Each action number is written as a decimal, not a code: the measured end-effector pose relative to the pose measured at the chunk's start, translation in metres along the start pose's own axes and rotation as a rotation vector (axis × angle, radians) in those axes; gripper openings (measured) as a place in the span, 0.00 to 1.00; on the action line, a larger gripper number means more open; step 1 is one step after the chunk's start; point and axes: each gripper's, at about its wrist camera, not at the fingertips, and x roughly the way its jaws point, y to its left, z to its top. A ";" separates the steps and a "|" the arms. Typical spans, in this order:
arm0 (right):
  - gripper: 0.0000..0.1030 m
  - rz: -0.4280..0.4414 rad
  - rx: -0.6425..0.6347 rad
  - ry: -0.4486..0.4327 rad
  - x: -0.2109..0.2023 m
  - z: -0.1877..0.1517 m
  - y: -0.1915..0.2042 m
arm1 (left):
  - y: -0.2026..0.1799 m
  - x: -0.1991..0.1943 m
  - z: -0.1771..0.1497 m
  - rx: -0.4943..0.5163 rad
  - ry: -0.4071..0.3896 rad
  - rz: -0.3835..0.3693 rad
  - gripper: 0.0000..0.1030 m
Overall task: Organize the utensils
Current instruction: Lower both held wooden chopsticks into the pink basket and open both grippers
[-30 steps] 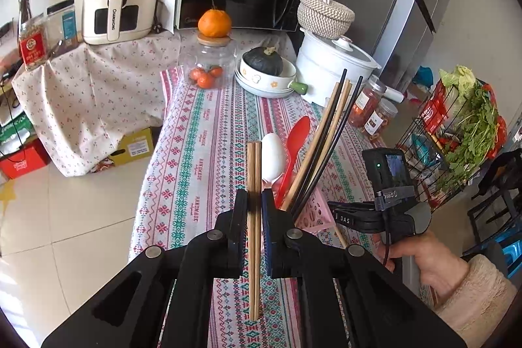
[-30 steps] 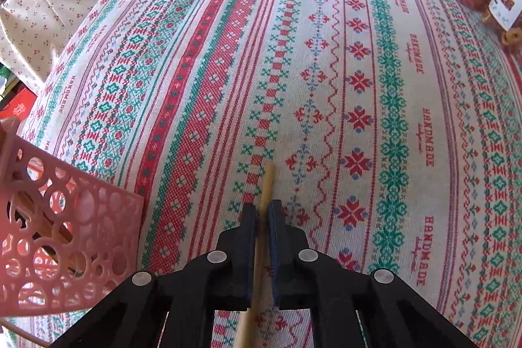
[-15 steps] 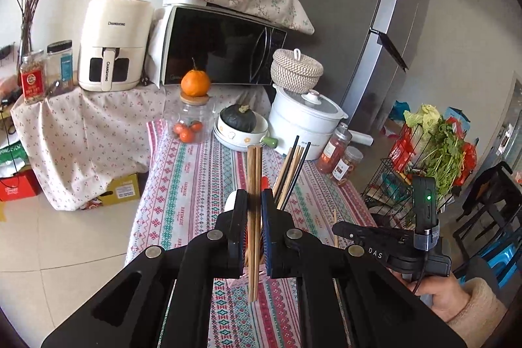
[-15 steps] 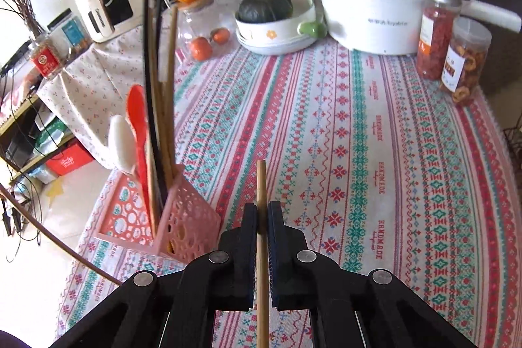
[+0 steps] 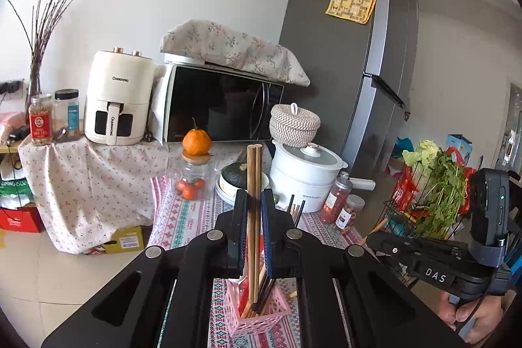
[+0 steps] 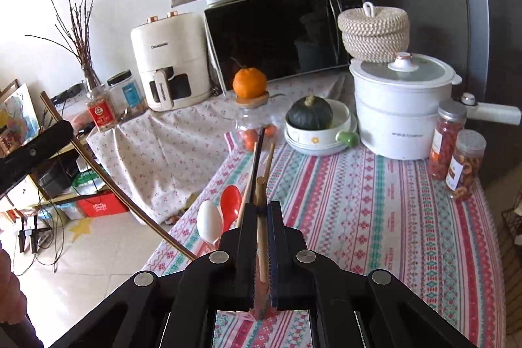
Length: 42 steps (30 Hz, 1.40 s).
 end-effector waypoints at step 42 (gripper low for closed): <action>0.04 0.051 -0.100 0.141 0.046 0.065 0.052 | 0.041 0.071 -0.076 0.036 0.542 0.158 0.66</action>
